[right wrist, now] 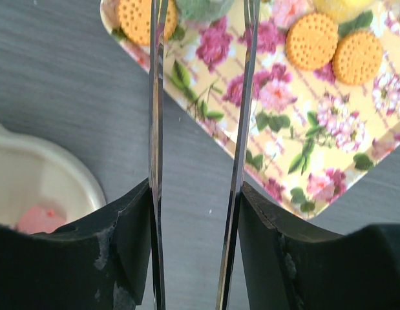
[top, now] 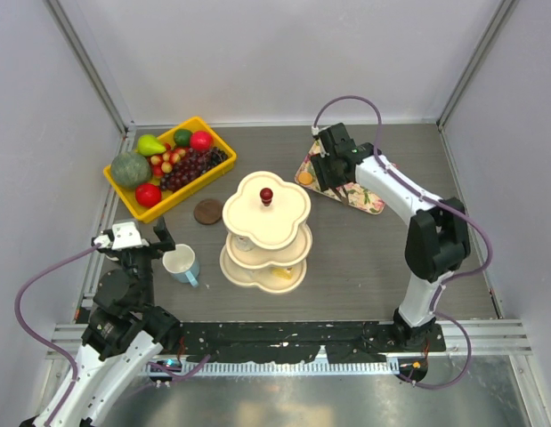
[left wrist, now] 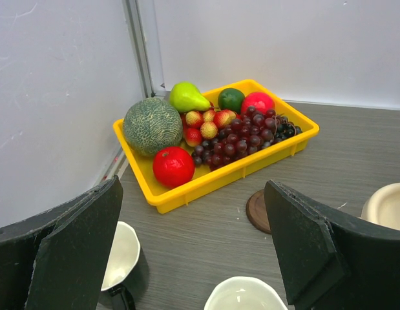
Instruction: Serve the afternoon tea
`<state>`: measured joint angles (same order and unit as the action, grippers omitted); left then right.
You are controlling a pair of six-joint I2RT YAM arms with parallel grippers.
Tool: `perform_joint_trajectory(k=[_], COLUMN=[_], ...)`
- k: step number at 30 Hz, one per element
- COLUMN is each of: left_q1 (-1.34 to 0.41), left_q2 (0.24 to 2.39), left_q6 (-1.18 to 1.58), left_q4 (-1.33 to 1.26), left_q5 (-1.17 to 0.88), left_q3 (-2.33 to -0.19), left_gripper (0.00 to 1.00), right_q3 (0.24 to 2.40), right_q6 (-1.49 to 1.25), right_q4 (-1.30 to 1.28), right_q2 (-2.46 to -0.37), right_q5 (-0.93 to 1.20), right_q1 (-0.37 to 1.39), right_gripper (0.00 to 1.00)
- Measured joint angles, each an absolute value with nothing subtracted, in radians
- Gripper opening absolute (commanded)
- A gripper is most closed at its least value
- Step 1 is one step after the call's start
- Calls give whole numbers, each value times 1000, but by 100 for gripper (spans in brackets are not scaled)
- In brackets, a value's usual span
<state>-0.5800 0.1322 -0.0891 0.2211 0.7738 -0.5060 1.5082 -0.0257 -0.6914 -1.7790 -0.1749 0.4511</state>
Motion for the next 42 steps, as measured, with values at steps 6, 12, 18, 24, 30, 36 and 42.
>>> perform_joint_trajectory(k=[6,12,18,24,30,36,42], left_q1=[-580,-580,-580,-580,-580,-580,-580], left_q2=[134,138,142,142,142,142,142], left_q6=[-89,-89,-89,-89,-89,-89,-89], left_q4=[221,221,221,221,221,221,221], left_q5=[774,774,774,774,773,773,773], left_q3=[-506,-506,-506,-506,-506,-506,-506], left_gripper=[99,99,99,99,99,99,99], right_q3=[1611,1646,1646,1645,1575,1475,1406], right_q6=[3,13,25,30,33,38,38], right_q4=[-664,-657,-664,-678,-683,-710,-730], right_q2=[-1917,-1997,-2012,-2012,-1987,-1887,-1729], right_q5=[-196,-206,-223,-223,-224,-242,-265], right_q1=[448,448,448,441,431,428,428], right_gripper=[56,59,57,53,46,44,43])
